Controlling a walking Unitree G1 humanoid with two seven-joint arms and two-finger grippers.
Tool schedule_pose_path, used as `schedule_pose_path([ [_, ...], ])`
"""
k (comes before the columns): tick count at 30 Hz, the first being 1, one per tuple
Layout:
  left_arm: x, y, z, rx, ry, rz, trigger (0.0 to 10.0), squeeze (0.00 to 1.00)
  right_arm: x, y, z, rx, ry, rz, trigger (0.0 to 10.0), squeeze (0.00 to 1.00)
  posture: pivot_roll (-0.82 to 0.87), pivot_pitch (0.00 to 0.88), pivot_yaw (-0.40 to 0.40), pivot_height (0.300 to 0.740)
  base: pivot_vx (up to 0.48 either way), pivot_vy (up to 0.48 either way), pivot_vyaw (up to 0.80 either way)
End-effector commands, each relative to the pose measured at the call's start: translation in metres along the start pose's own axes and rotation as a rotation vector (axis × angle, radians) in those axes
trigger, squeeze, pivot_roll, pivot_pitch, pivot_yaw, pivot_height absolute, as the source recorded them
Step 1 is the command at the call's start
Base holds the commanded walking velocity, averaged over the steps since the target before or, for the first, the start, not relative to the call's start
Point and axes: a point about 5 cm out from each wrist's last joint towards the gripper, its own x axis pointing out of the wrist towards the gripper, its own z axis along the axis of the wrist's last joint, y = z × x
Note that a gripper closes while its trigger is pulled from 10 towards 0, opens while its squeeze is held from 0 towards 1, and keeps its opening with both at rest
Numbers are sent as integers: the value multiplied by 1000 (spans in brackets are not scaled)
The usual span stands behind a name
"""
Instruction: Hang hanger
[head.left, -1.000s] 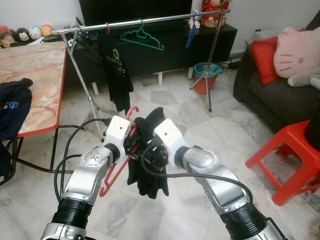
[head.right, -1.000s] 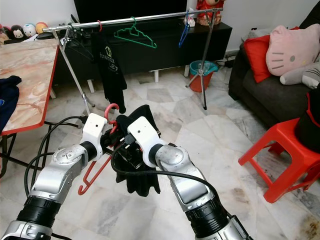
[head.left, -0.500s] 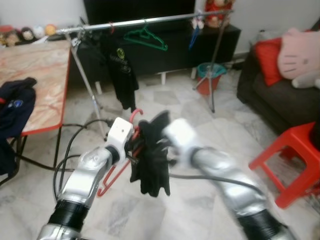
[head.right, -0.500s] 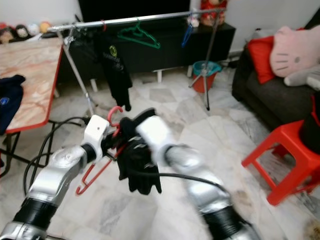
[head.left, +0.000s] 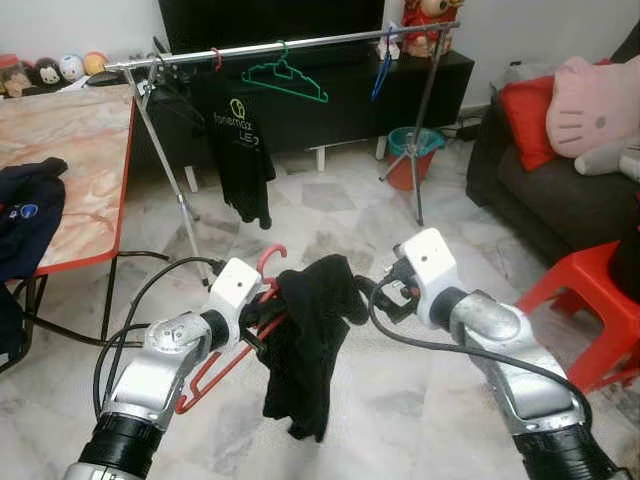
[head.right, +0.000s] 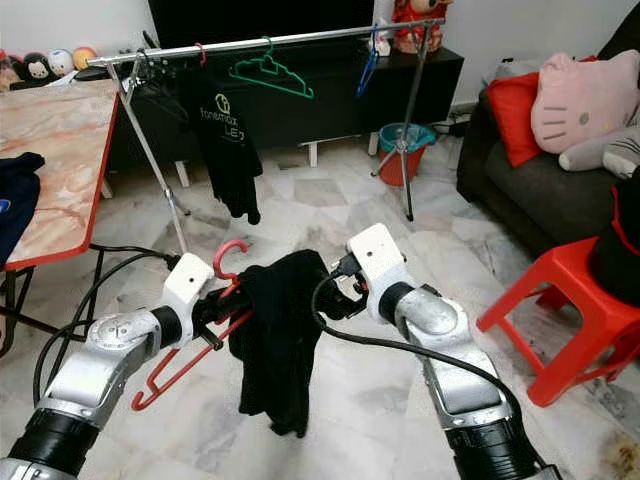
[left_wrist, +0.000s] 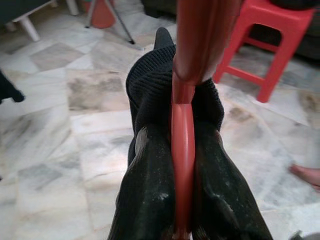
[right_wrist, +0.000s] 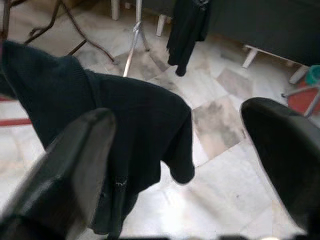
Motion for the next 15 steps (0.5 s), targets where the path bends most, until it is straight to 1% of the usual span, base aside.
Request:
schedule_pose_path([
  [1, -1, -1, 15, 43, -66, -22, 10000, 0, 2, 0, 5, -28, -10, 19, 10000, 0, 44, 0, 5, 740, 0, 0, 0],
  [4, -1, -7, 15, 55, -60, -92, 10000, 0, -4, -10, 11, -102, -30, 96, 10000, 0, 31, 0, 7, 740, 0, 0, 0],
  [5, -1, -11, 16, 60, -59, -138, 10000, 0, -7, -18, 13, -153, -28, 129, 10000, 0, 29, 0, 8, 740, 0, 0, 0],
  [8, -1, -13, 16, 65, -58, -169, 10000, 0, -9, -24, 15, -174, -38, 152, 10000, 0, 32, 0, 6, 740, 0, 0, 0],
  [9, -2, -15, 17, 64, -59, -193, 10000, 0, -13, -29, 17, -147, -57, 208, 10000, 0, 31, 0, 6, 740, 0, 0, 0],
  [10, -2, -15, 17, 64, -59, -193, 10000, 0, -13, -29, 17, -147, -57, 208, 10000, 0, 31, 0, 6, 740, 0, 0, 0],
  [11, -3, -16, 18, 60, -63, -216, 10000, 0, -16, -32, 15, -161, -55, 247, 10000, 0, 30, 0, 4, 740, 0, 0, 0],
  [12, -3, -16, 18, 58, -64, -228, 10000, 0, -17, -34, 13, -181, -48, 262, 10000, 0, 30, 0, 4, 740, 0, 0, 0],
  [13, -3, -16, 18, 58, -64, -228, 10000, 0, -17, -34, 13, -181, -48, 262, 10000, 0, 30, 0, 4, 740, 0, 0, 0],
  [14, -5, -19, 20, 55, -60, -275, 10000, 0, -22, -36, 7, -223, -23, 335, 10000, 0, 34, 0, 1, 740, 0, 0, 0],
  [15, -7, -21, 21, 50, -57, -317, 10000, 0, -27, -35, 1, -217, -4, 412, 10000, 0, 34, 0, 0, 740, 0, 0, 0],
])
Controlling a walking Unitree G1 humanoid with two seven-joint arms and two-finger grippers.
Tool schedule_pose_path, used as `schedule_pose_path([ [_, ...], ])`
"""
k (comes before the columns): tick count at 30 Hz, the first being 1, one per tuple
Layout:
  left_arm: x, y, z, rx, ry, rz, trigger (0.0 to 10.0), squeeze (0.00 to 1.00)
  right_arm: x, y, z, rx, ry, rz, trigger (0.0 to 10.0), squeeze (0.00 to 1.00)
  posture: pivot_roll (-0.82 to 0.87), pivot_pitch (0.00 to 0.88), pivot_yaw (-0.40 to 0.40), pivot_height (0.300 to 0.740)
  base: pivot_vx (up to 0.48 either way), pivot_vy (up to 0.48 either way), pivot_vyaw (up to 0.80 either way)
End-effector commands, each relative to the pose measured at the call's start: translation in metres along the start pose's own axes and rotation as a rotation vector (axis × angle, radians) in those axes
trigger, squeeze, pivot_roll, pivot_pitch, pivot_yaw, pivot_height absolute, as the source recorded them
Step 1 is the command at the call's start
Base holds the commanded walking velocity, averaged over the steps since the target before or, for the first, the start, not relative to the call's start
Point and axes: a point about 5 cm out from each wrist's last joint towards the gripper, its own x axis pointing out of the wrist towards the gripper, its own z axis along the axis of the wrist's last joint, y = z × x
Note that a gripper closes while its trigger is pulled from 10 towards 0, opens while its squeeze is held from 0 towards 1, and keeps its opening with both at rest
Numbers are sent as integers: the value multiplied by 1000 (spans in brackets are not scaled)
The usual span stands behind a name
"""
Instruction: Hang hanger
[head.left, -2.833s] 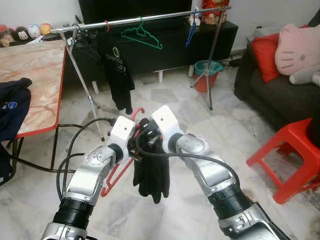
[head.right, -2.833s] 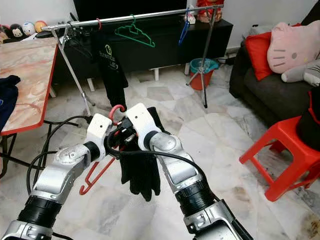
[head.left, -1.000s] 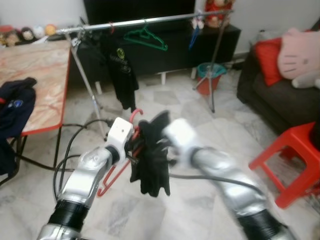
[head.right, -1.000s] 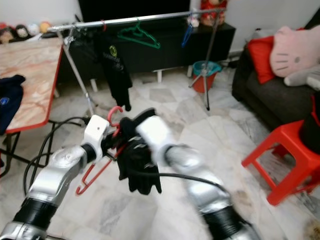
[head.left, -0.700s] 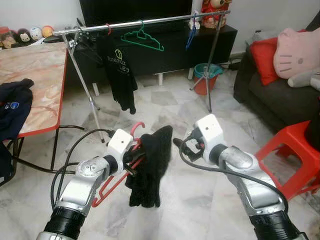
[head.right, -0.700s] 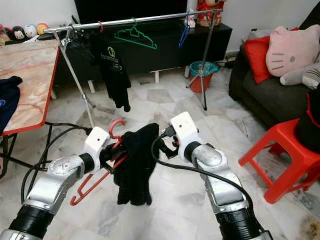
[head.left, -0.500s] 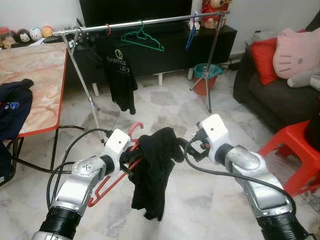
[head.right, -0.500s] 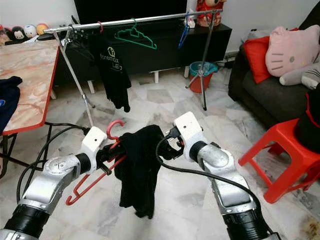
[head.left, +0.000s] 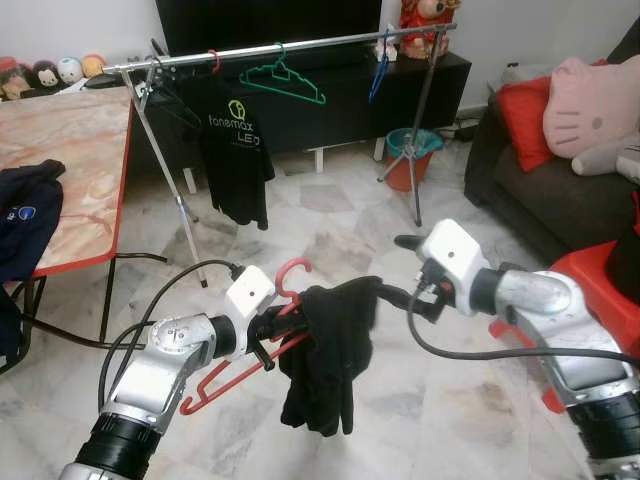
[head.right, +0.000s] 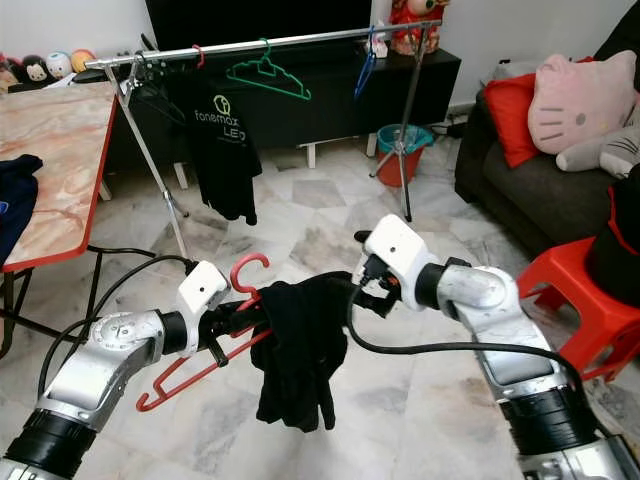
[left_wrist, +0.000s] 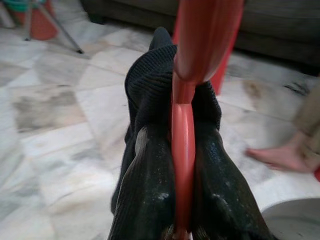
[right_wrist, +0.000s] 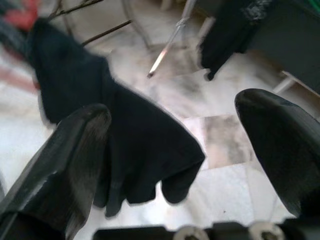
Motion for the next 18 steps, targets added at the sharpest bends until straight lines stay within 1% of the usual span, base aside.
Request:
schedule_pose_path([
  [1, -2, -4, 12, 22, -37, -62, 10000, 0, -2, 4, -2, -9, -6, 89, 10000, 0, 34, 0, 0, 740, 0, 0, 0],
  [2, -3, -6, 13, 20, -36, -85, 10000, 0, -5, 7, -6, 9, 3, 143, 10000, 0, 35, 0, 0, 740, 0, 0, 0],
  [3, -3, -7, 13, 20, -34, -96, 10000, 0, -6, 8, -8, 2, 10, 169, 10000, 0, 39, 0, 0, 740, 0, 0, 0],
  [6, -4, -10, 14, 12, -30, -138, 10000, 0, -9, 8, -19, -32, 69, 207, 10000, 0, 39, 0, 0, 740, 0, 0, 0],
  [8, -6, -12, 14, 12, -24, -165, 10000, 0, -11, 7, -22, -28, 86, 223, 10000, 0, 40, 0, 4, 740, 0, 0, 0],
  [12, -7, -14, 13, 17, -9, -189, 10000, 0, -14, 5, -24, -35, 74, 287, 10000, 0, 39, 0, 8, 740, 0, 0, 0],
  [14, -7, -15, 14, 13, -13, -200, 10000, 0, -14, 6, -24, -44, 74, 296, 10000, 0, 40, 0, 9, 740, 0, 0, 0],
  [16, -7, -17, 15, 12, -17, -211, 10000, 0, -13, 6, -26, -46, 61, 312, 10000, 0, 41, 0, 10, 740, 0, 0, 0],
  [18, -7, -19, 16, 9, -19, -225, 10000, 0, -10, 8, -25, -26, 22, 337, 10000, 0, 46, 0, 11, 740, 0, 0, 0],
])
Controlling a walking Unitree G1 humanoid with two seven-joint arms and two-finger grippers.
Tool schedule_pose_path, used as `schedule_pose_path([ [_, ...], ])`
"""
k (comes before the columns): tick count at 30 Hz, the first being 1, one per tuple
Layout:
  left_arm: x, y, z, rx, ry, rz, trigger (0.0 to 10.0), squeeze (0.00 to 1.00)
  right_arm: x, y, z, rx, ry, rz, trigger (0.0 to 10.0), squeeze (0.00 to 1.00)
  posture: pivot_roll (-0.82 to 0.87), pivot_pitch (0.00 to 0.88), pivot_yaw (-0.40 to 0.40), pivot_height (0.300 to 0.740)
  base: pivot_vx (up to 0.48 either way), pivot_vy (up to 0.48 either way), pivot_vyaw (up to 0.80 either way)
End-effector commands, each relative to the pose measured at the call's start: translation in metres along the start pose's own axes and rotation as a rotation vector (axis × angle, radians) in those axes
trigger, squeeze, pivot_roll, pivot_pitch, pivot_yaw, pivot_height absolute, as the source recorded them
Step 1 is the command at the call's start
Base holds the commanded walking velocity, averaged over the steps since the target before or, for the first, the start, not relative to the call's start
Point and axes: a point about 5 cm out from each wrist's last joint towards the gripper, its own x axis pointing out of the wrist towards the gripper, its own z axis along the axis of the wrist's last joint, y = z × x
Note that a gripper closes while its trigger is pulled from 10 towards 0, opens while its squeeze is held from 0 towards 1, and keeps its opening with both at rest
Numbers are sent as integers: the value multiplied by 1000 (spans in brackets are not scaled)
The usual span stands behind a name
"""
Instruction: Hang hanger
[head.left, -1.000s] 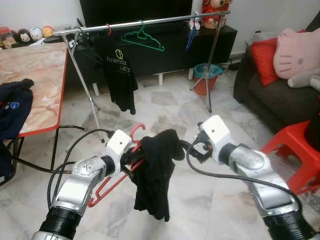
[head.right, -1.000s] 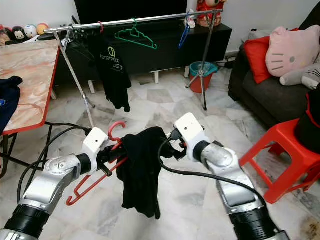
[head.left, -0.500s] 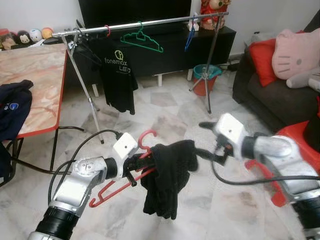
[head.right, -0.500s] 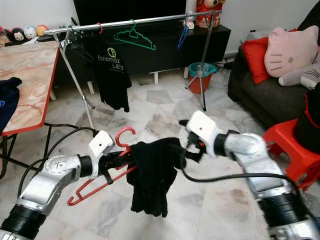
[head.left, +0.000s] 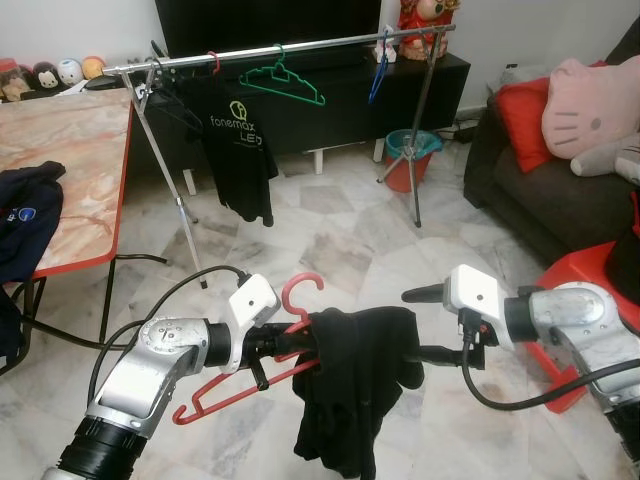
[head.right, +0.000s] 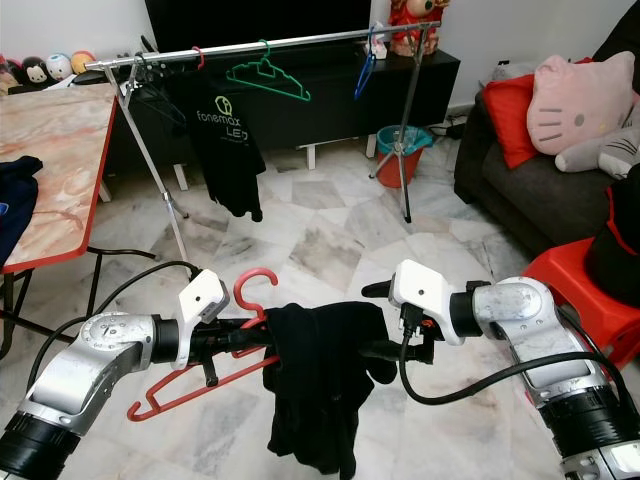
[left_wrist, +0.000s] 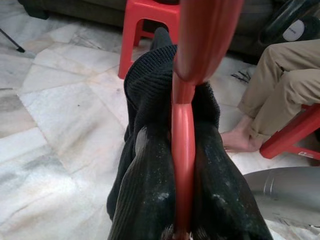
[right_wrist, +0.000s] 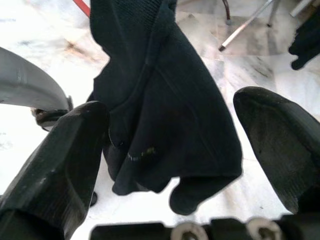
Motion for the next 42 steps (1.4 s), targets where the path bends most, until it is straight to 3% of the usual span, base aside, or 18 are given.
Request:
schedule_pose_path([
  [1, 1, -4, 12, 30, -38, -37, 10000, 0, 2, -1, 7, -19, -43, 30, 10000, 0, 46, 0, 11, 740, 0, 0, 0],
  [14, 3, -10, 17, 29, -43, -88, 10000, 0, 25, -3, 7, -38, -116, 73, 10000, 0, 54, 0, 12, 740, 0, 0, 0],
  [29, 3, -13, 18, 24, -40, -97, 10000, 0, 40, 1, -1, -25, -101, 119, 10000, 0, 62, 0, 7, 740, 0, 0, 0],
  [30, 3, -13, 18, 24, -40, -96, 10000, 0, 40, 1, -1, -26, -102, 121, 8314, 0, 63, 0, 7, 740, 0, 0, 0],
  [31, 3, -13, 18, 23, -40, -94, 10000, 0, 41, 1, -1, -27, -99, 119, 2627, 0, 63, 0, 7, 740, 0, 0, 0],
  [32, 2, -13, 18, 22, -41, -93, 10000, 0, 42, 0, -1, -27, -98, 114, 392, 0, 63, 0, 7, 740, 0, 0, 0],
  [33, 2, -13, 18, 22, -40, -92, 10000, 0, 42, -1, -1, -28, -96, 113, 0, 0, 63, 0, 7, 740, 0, 0, 0],
  [42, 3, -13, 18, 20, -42, -87, 10000, 0, 44, -4, 0, -44, -86, 98, 0, 0, 66, 0, 5, 740, 0, 0, 0],
])
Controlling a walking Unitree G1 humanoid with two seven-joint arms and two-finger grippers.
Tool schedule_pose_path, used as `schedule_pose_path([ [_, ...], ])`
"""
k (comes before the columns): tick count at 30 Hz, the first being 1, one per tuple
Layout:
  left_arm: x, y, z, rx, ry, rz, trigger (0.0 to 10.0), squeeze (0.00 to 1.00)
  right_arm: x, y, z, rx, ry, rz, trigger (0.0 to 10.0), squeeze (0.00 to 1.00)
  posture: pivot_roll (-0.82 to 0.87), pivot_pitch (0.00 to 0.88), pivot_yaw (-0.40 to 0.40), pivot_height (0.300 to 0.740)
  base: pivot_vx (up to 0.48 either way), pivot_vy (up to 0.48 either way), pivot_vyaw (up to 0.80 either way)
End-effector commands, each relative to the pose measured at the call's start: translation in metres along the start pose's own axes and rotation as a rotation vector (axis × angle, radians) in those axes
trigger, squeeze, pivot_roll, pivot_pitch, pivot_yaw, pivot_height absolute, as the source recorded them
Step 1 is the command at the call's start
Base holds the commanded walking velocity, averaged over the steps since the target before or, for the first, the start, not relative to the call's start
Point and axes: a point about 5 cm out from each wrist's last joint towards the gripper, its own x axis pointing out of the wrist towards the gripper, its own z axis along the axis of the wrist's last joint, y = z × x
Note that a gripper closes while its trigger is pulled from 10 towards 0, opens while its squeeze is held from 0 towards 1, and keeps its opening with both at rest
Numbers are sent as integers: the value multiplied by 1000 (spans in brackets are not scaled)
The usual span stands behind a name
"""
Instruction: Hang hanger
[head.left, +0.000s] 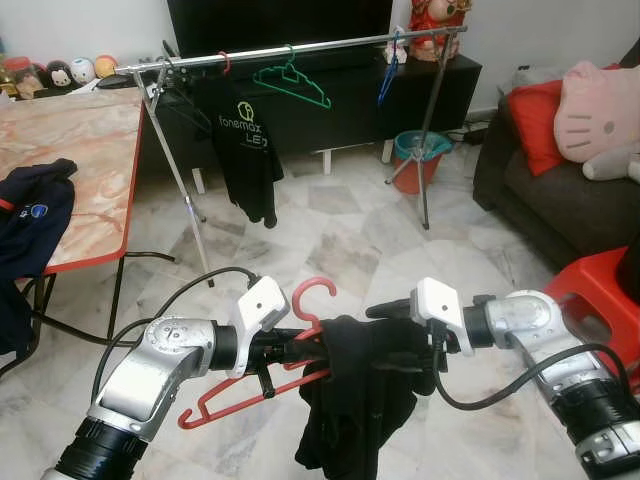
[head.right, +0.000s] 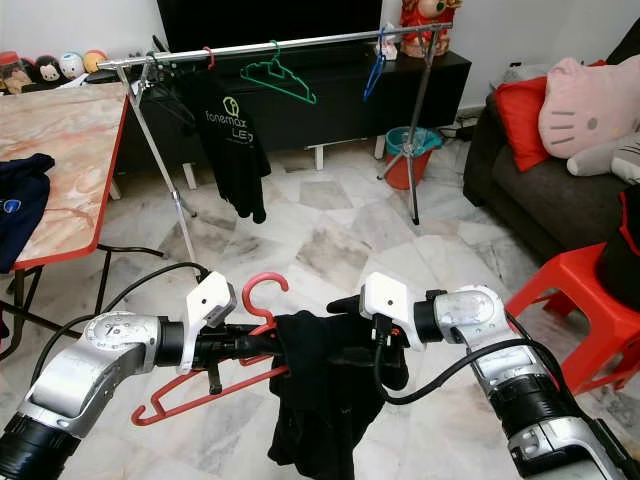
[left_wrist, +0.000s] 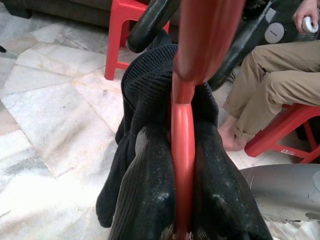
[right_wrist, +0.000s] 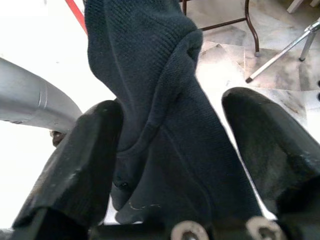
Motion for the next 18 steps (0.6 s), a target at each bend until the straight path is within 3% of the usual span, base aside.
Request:
schedule_pose_path([
  [1, -1, -3, 11, 29, -41, -15, 10000, 0, 2, -1, 2, -16, 3, 7, 0, 0, 66, 0, 5, 740, 0, 0, 0],
  [18, 2, -4, 12, 18, -48, -20, 10000, 0, 11, 5, 2, 4, -28, 50, 0, 0, 71, 0, 5, 740, 0, 0, 0],
])
